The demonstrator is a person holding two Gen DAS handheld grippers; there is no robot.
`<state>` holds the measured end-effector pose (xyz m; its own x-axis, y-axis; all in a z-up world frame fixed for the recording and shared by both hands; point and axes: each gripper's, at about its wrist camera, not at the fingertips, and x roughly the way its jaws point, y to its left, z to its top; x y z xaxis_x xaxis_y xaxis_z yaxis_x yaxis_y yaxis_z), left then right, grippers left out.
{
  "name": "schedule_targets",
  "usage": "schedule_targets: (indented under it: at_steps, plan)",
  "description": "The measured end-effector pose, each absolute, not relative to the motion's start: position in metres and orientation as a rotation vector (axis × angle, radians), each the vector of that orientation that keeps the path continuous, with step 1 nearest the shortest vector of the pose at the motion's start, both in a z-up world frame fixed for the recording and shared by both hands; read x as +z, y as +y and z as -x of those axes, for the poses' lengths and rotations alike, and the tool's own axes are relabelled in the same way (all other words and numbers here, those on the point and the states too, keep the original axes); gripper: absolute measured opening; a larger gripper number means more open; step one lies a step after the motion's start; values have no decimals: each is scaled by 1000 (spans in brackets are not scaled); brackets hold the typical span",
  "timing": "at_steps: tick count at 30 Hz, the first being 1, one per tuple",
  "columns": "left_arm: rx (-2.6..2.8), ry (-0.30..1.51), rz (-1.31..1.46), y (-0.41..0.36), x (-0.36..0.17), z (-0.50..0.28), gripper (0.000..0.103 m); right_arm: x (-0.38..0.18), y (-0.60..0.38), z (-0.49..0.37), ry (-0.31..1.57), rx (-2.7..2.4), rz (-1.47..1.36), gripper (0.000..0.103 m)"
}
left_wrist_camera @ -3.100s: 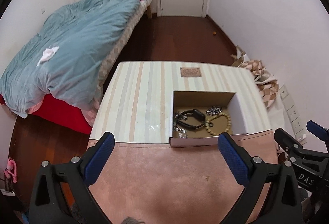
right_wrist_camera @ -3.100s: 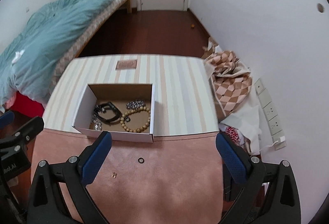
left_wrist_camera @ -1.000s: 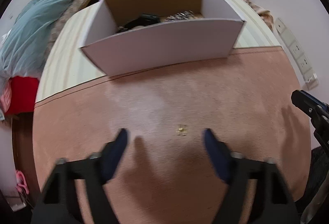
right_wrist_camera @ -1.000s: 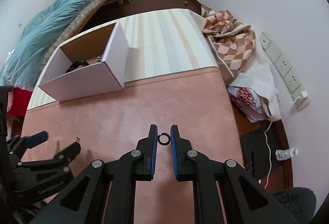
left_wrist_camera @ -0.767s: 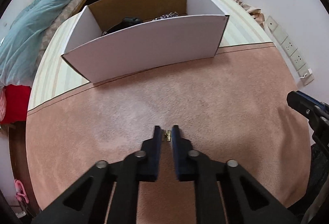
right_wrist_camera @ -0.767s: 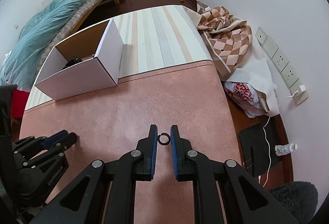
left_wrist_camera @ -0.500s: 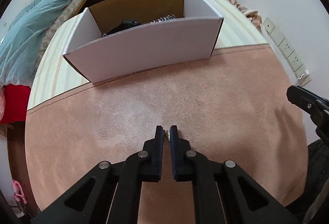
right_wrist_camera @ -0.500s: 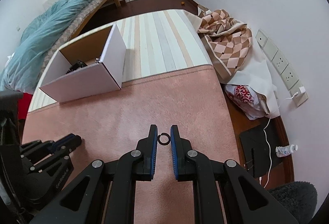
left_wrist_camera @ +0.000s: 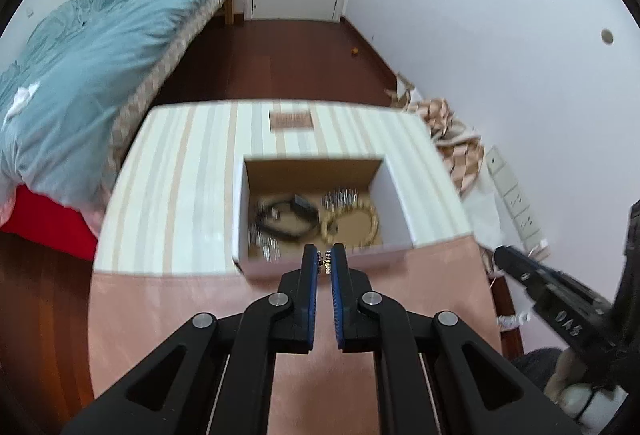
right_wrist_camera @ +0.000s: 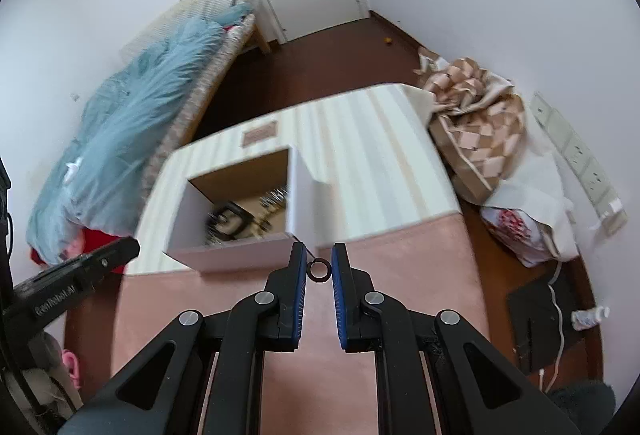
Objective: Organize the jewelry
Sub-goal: 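Carry both pieces into the white box and open both tools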
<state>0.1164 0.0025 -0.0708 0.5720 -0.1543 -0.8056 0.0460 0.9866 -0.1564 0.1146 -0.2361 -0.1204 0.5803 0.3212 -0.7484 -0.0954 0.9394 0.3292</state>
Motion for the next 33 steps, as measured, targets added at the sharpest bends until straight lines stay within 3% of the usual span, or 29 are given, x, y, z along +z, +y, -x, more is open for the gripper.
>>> schedule_targets:
  at_steps: [11, 23, 25, 27, 29, 33]
  plan:
    - [-109, 1068, 176, 18, -94, -203, 4, -135, -178, -226, 1107, 368, -282, 13]
    - [-9, 1220, 183, 42, -126, -254, 9, -178, -136, -287, 1318, 422, -219, 14]
    - [17, 1211, 152, 45, -126, -253, 10, -178, -136, -290, 1320, 407, -211, 20]
    - [51, 1196, 124, 49, -123, -250, 28, -176, -137, -291, 1314, 402, -220, 36]
    - [70, 1170, 110, 54, -120, -245, 81, -173, -140, -291, 1309, 386, -218, 41]
    - [96, 1146, 103, 65, -117, -236, 84, -163, -146, -284, 1281, 359, -183, 41]
